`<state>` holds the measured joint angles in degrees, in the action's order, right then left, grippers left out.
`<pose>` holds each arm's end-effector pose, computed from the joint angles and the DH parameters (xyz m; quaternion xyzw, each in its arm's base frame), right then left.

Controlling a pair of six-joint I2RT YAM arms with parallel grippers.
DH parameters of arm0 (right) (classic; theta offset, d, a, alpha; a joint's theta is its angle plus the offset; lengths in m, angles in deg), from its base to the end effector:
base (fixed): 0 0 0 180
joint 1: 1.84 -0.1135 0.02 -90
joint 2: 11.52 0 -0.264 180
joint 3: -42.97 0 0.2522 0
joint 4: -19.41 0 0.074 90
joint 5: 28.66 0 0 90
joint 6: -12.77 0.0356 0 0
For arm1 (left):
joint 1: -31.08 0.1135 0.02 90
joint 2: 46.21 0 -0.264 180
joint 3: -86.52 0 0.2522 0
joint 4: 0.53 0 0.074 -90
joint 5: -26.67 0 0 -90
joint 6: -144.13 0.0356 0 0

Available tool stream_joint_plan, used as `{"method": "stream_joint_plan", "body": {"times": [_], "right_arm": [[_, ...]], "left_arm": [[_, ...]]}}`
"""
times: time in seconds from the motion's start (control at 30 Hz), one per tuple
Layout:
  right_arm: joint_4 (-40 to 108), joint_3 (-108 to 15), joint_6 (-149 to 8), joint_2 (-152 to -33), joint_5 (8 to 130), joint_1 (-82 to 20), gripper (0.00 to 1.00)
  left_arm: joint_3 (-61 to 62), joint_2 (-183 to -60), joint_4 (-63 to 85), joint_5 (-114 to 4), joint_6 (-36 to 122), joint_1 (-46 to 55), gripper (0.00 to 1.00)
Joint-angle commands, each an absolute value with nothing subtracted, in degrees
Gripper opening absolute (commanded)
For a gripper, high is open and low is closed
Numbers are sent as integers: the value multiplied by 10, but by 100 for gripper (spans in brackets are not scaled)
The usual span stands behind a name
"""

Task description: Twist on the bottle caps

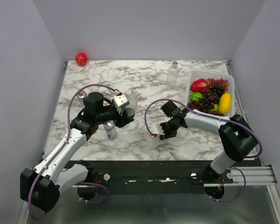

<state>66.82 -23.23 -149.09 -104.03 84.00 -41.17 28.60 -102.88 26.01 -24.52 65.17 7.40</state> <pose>0.2138 0.1929 0.1629 -0.8166 0.5255 0.1478 0.1877 0.1917 -0.1084 0.2961 0.4074 0.7074 -0.3345 0.4708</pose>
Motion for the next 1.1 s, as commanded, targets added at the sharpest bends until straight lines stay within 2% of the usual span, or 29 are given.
{"method": "stream_joint_plan", "body": {"times": [0.0, 0.3, 0.43, 0.7, 0.9, 1.07], "right_arm": [[662, -247, -1491, -1051, 831, -416, 45], [695, -261, -1477, -1002, 821, -415, 32], [806, -324, -1432, -944, 849, -412, 26], [934, -482, -1324, -845, 925, -409, 26], [985, -608, -1291, -849, 936, -409, 28], [1005, -666, -1295, -875, 935, -424, 29]], "left_arm": [[293, -1018, 247, -250, 648, 77, 0], [295, -1025, 250, -247, 660, 74, 0], [289, -1045, 285, -240, 742, 33, 0], [295, -1120, 229, -196, 749, -5, 0], [285, -1155, 225, -203, 852, -56, 0], [278, -1165, 234, -203, 888, -73, 0]]}}
